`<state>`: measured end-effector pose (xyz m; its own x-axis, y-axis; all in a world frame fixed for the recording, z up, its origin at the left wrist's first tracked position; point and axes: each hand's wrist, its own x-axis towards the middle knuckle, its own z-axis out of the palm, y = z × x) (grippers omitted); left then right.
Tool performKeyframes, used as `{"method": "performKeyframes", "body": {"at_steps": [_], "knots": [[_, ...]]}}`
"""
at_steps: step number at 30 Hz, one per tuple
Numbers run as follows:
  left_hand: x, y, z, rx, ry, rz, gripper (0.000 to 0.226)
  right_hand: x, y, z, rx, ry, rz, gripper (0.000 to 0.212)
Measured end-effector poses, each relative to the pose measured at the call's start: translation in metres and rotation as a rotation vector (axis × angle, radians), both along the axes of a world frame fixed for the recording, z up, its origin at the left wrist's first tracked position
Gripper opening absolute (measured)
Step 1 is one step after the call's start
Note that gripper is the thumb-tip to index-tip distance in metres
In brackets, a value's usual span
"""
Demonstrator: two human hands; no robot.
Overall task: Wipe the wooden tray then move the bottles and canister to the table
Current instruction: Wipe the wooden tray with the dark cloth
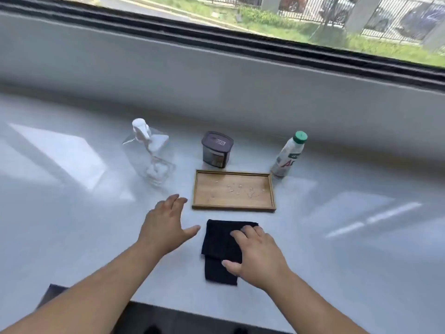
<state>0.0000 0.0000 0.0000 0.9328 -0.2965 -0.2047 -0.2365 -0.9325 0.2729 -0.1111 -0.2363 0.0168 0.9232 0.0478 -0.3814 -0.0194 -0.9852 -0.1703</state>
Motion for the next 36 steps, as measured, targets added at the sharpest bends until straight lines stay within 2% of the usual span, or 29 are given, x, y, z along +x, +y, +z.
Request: {"method": "performKeyframes", "body": {"at_steps": [4,6,9,13,16,20,22,25,28,30,33,34,36], "knots": [[0.025,-0.009,-0.026,-0.070,-0.020,0.038,0.101,-0.002,0.016,-0.037,-0.003,0.062,0.088,0.097],[0.038,-0.019,-0.039,-0.106,-0.033,0.033,0.103,-0.005,0.021,-0.054,-0.036,0.071,0.117,0.094],[0.061,-0.031,-0.055,-0.156,-0.095,0.000,0.105,-0.002,0.021,-0.067,-0.066,-0.035,0.087,0.076],[0.084,-0.040,-0.074,-0.175,-0.084,-0.026,0.118,0.013,0.022,-0.075,-0.037,-0.223,0.063,0.033],[0.094,-0.041,-0.085,-0.162,-0.103,-0.039,0.126,0.026,0.012,-0.075,0.196,-0.206,-0.122,0.032],[0.100,-0.042,-0.097,-0.167,-0.124,-0.055,0.129,0.046,-0.013,-0.049,0.891,-0.180,-0.695,0.011],[0.101,-0.042,-0.099,-0.180,-0.134,-0.059,0.130,0.057,-0.033,-0.035,1.021,-0.282,-0.877,0.008],[0.102,-0.042,-0.100,-0.197,-0.150,-0.073,0.130,0.074,-0.066,-0.017,0.930,-0.456,-0.963,0.018],[0.103,-0.041,-0.101,-0.192,-0.154,-0.072,0.132,0.106,-0.086,-0.016,0.729,-0.595,-0.913,0.014],[0.103,-0.041,-0.102,-0.185,-0.146,-0.069,0.133,0.134,-0.090,-0.029,0.562,-0.558,-0.774,0.011],[0.105,-0.041,-0.101,-0.185,-0.122,-0.063,0.134,0.172,-0.082,-0.064,0.223,-0.399,-0.526,0.023],[0.105,-0.041,-0.102,-0.186,-0.115,-0.060,0.134,0.183,-0.074,-0.073,0.142,-0.382,-0.500,0.026],[0.107,-0.041,-0.102,-0.189,-0.107,-0.049,0.134,0.198,-0.056,-0.083,0.103,-0.384,-0.534,0.028]]}}
